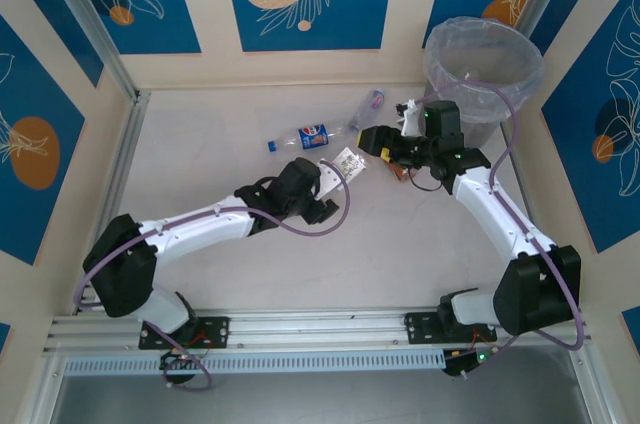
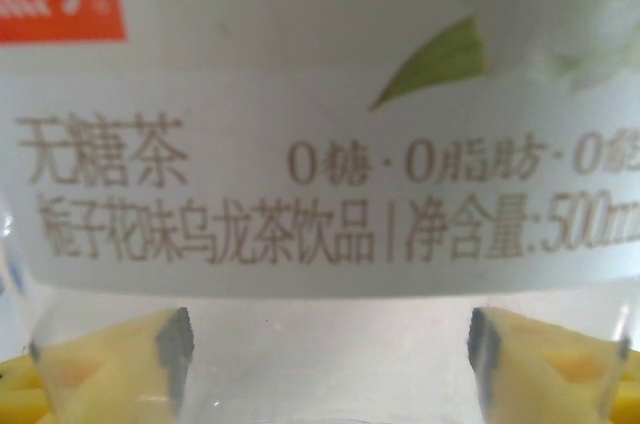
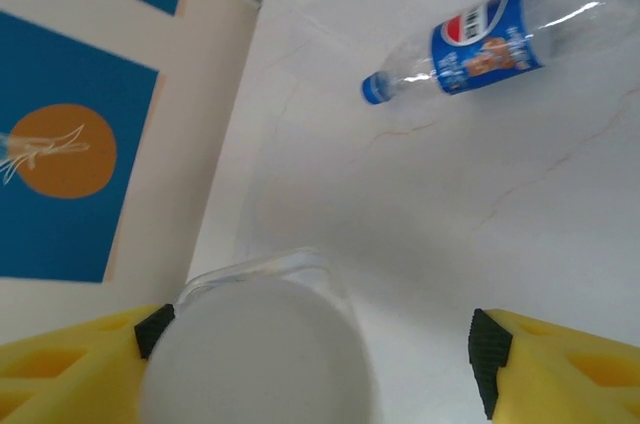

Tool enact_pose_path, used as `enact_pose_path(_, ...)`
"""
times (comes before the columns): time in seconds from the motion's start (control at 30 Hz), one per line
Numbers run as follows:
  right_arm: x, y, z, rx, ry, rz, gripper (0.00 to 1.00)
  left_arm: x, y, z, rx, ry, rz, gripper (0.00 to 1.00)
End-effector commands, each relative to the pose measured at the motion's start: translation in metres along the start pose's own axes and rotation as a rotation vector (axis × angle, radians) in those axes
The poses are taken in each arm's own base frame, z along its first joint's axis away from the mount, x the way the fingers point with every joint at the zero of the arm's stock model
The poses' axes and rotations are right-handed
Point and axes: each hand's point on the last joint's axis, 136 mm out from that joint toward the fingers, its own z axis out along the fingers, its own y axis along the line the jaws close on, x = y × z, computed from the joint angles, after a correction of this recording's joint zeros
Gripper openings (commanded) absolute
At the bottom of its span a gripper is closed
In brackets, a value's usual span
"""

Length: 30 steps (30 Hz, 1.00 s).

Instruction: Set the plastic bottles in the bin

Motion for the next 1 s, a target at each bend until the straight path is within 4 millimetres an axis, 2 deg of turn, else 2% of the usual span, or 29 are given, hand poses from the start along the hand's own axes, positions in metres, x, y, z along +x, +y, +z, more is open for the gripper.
enact_pose_path(0.0,0.011,0.015,0.005,-0.093,0.064,-0.045,0.76,-0.019,-0.006,-0.008,0.024,-0.066,-0.009,0.48)
enact_pose_path(0.1,0.011,0.013,0.007,-0.091,0.062,-0.043,0.74,-0.023,-0.007,-0.007,0.034,-0.073,-0.009,0.48)
enact_pose_path(0.43,0.02,0.013,0.018,-0.121,0.111,-0.056,0.77,-0.033,-0.011,-0.009,0.067,-0.096,-0.039,0.49)
enact_pose_path(0.47,0.019,0.011,0.018,-0.111,0.108,-0.052,0.75,-0.035,-0.013,-0.011,0.074,-0.105,-0.044,0.49)
enact_pose_path(0.63,0.017,0.009,0.019,-0.109,0.099,-0.048,0.52,-0.039,-0.014,-0.013,0.085,-0.116,-0.059,0.51)
enact_pose_path(0.77,0.014,0.013,0.015,-0.12,0.089,-0.057,0.46,-0.04,-0.015,-0.013,0.099,-0.117,-0.074,0.53)
enact_pose_path(0.87,0.01,0.017,0.009,-0.127,0.071,-0.056,0.42,-0.041,-0.015,-0.016,0.113,-0.133,-0.093,0.6)
enact_pose_path(0.97,0.003,0.019,-0.001,-0.106,0.034,-0.066,0.4,-0.042,-0.019,-0.021,0.144,-0.161,-0.092,0.82)
